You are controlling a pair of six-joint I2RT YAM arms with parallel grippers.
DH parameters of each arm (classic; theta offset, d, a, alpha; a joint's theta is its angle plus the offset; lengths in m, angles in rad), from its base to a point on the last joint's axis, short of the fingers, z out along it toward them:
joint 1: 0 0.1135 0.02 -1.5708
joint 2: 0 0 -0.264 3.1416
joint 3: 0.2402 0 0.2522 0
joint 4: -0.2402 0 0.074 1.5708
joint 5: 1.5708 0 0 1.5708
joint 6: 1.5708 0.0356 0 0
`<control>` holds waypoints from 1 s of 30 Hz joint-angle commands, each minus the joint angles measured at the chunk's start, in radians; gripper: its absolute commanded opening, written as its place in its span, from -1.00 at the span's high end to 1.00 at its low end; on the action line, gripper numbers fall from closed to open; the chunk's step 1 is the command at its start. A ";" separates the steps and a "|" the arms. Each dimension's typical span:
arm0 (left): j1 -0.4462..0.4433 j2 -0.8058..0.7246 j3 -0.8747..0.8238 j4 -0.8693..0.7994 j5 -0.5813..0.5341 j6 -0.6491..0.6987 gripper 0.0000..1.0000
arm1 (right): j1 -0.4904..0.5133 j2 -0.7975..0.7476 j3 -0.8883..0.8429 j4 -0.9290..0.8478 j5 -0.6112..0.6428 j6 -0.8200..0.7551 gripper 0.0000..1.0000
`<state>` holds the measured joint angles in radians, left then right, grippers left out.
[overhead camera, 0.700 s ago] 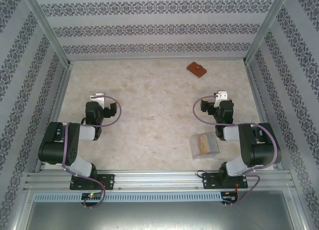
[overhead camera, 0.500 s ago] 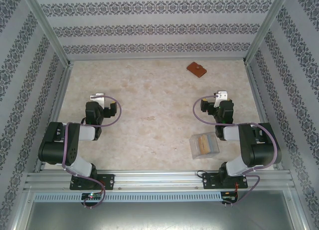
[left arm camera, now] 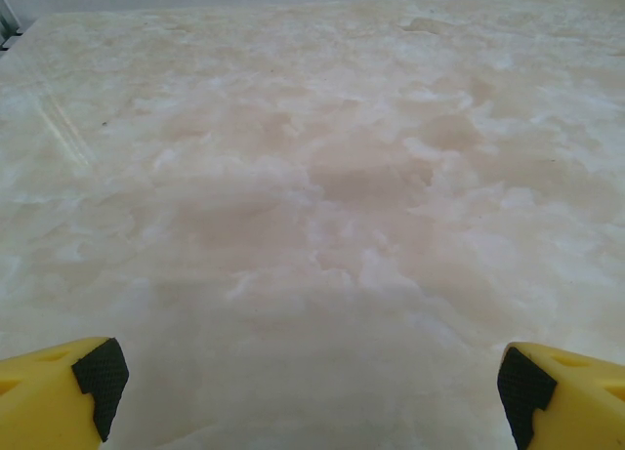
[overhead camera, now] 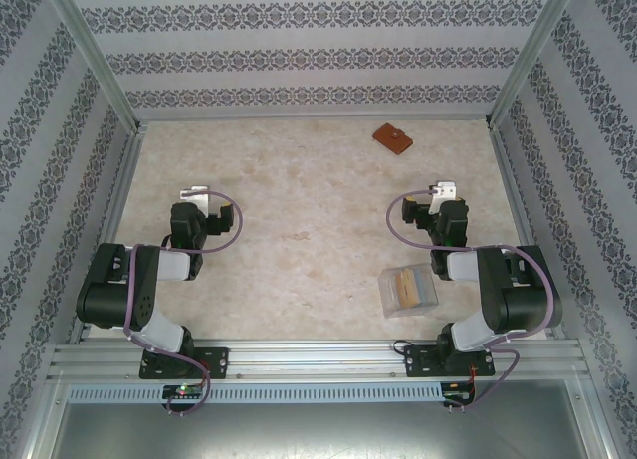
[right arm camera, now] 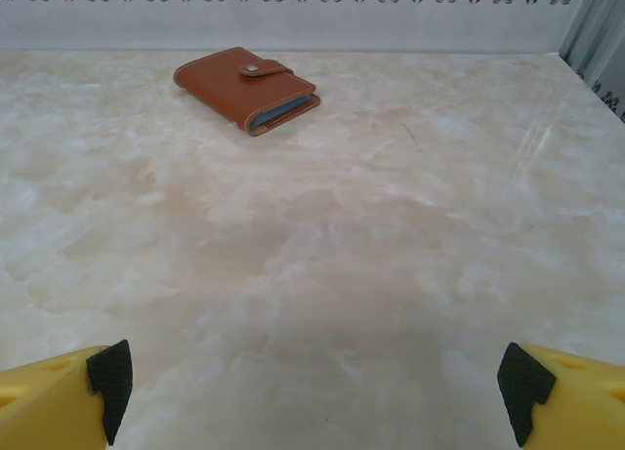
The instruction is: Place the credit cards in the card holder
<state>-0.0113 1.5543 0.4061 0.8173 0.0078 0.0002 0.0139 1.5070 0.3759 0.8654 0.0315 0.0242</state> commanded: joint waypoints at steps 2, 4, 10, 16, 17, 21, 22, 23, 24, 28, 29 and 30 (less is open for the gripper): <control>0.009 -0.130 0.039 -0.145 0.015 0.006 -0.99 | -0.014 -0.212 0.052 -0.208 0.034 0.045 -0.96; 0.006 -0.231 0.063 -0.261 0.004 -0.014 -0.99 | -0.015 -0.328 0.167 -0.492 0.075 0.105 -0.96; 0.004 -0.451 0.109 -0.486 -0.020 -0.388 -0.99 | -0.006 -0.414 0.309 -0.778 -0.267 0.515 -0.86; 0.004 -0.452 0.170 -0.707 0.044 -0.680 -0.99 | 0.300 -0.293 0.488 -1.377 -0.150 0.444 -0.56; 0.002 -0.446 0.194 -0.794 0.055 -0.724 -0.99 | 0.349 -0.275 0.497 -1.444 -0.158 0.464 -0.47; -0.005 -0.451 0.223 -0.935 0.164 -0.739 -0.99 | 0.513 -0.260 0.501 -1.627 -0.155 0.532 -0.20; -0.008 -0.458 0.229 -0.958 0.185 -0.732 -0.99 | 0.530 -0.260 0.499 -1.653 -0.162 0.539 -0.15; -0.012 -0.463 0.238 -0.977 0.208 -0.719 -0.99 | 0.540 -0.257 0.501 -1.683 -0.169 0.543 -0.10; -0.015 -0.464 0.251 -0.996 0.239 -0.704 -0.99 | 0.547 -0.257 0.503 -1.713 -0.163 0.549 -0.08; -0.027 -0.448 0.308 -1.093 0.273 -0.669 -0.99 | 0.565 -0.262 0.473 -1.760 -0.171 0.587 0.02; -0.029 -0.443 0.316 -1.104 0.280 -0.668 -0.99 | 0.571 -0.261 0.456 -1.750 -0.186 0.595 0.03; -0.030 -0.438 0.321 -1.110 0.289 -0.667 -0.99 | 0.579 -0.259 0.439 -1.739 -0.190 0.606 0.04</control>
<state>-0.0303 1.1114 0.6872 -0.1905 0.2382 -0.6708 0.5713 1.2575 0.8471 -0.8024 -0.1406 0.5789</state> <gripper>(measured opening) 0.994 0.486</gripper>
